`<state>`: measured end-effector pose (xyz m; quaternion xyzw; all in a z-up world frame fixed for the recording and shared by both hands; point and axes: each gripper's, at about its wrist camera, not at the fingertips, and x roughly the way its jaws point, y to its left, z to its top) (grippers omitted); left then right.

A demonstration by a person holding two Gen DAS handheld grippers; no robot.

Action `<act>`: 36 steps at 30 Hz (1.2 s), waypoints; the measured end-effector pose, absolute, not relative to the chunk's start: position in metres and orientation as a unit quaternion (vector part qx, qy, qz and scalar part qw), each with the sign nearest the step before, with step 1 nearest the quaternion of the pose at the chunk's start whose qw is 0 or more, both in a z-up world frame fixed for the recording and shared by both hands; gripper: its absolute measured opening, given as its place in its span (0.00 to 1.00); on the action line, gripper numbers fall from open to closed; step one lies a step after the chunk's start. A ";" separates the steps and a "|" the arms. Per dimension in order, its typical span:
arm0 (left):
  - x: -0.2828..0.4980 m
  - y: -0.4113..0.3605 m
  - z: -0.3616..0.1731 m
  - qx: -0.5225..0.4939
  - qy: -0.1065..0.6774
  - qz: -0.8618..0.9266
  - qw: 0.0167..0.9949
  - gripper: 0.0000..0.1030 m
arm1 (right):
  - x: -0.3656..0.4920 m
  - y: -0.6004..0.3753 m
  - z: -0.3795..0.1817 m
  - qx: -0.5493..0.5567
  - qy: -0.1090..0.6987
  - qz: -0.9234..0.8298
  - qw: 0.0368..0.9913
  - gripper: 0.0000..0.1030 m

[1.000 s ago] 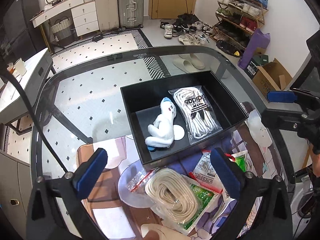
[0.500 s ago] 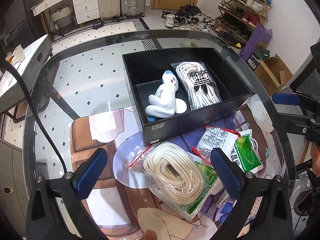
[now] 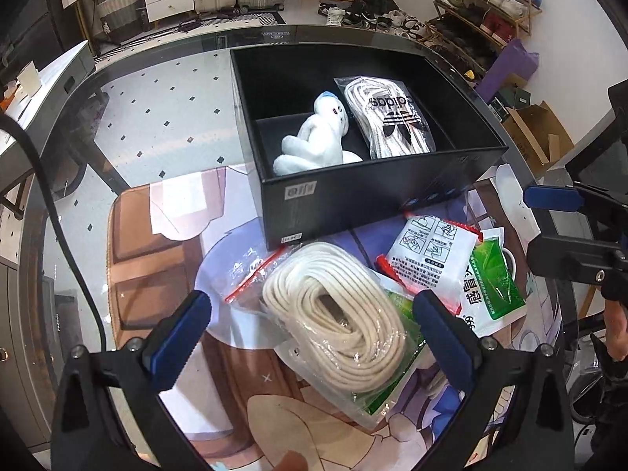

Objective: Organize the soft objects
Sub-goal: 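Grasp the bag of coiled white rope with the left gripper, then grasp the white medicine packet with the right gripper while the left gripper lifts the rope bag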

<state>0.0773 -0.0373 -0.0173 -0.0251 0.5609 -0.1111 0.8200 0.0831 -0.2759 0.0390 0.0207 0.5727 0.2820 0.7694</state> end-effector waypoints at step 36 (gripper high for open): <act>0.074 0.004 -0.028 -0.059 0.558 -0.116 0.820 0.39 | 0.086 -0.218 0.015 -0.011 0.597 0.301 0.743 0.99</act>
